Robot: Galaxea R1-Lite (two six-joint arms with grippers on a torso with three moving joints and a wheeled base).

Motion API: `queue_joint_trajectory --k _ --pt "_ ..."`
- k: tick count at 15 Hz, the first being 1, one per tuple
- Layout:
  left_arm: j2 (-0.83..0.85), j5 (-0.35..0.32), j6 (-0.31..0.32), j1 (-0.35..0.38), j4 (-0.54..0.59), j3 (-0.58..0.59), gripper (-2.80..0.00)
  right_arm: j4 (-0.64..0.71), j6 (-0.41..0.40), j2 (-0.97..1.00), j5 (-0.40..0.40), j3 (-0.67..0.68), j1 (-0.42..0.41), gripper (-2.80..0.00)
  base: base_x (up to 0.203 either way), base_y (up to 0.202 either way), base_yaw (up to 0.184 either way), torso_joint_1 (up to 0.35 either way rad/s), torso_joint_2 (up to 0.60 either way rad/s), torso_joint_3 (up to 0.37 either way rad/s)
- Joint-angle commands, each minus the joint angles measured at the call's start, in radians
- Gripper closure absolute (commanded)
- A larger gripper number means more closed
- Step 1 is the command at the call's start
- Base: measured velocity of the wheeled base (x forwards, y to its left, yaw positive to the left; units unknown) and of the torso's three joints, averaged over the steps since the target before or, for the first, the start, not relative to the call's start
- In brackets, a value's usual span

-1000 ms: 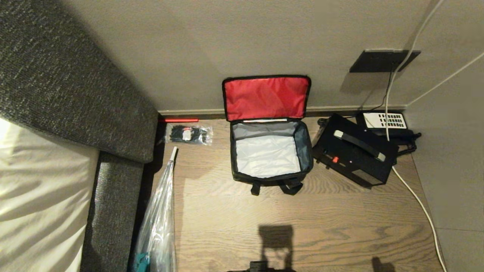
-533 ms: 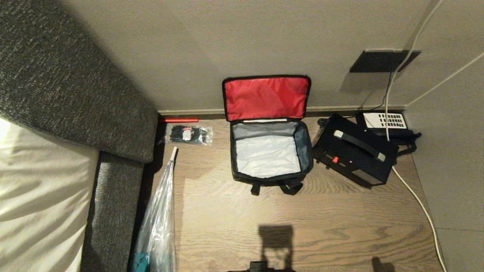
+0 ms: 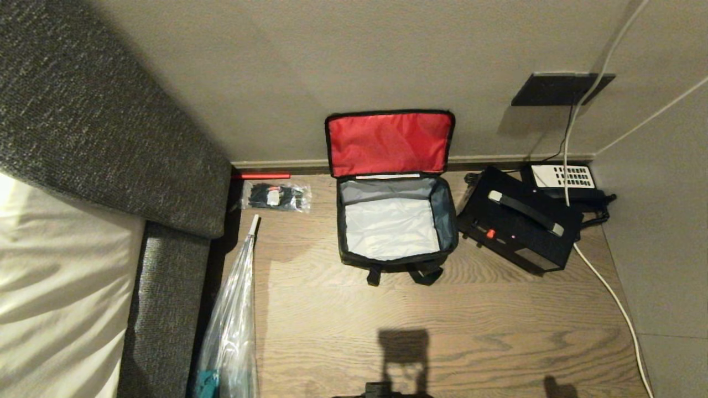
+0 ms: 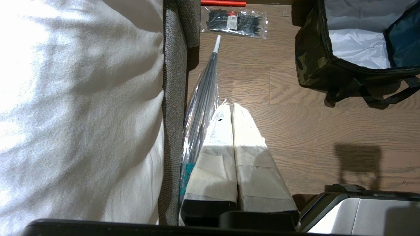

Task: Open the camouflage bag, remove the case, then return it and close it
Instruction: Grip the handle again

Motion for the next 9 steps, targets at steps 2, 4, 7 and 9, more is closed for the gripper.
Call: queue_joint_trajectory --k 2,4,7,9 --pt "-0.002 0.001 0.000 0.000 0.001 0.002 0.00 0.000 0.000 0.005 0.001 0.000 0.000 0.00 0.000 0.000 0.000 0.000 0.00 0.000" --pt "-0.002 0.001 0.000 0.000 -0.001 0.002 0.00 0.000 0.000 0.005 0.001 0.000 0.000 0.00 0.000 0.000 0.000 0.000 0.00 0.000" --pt "-0.002 0.001 0.000 0.000 0.001 0.002 0.00 0.000 0.000 0.005 0.001 0.000 0.000 0.00 0.000 0.000 0.000 0.000 0.00 0.000" --pt "-0.002 0.001 0.000 0.000 0.001 0.002 0.00 0.000 0.000 0.005 0.001 0.000 0.000 0.00 0.000 0.000 0.000 0.000 0.00 0.000"
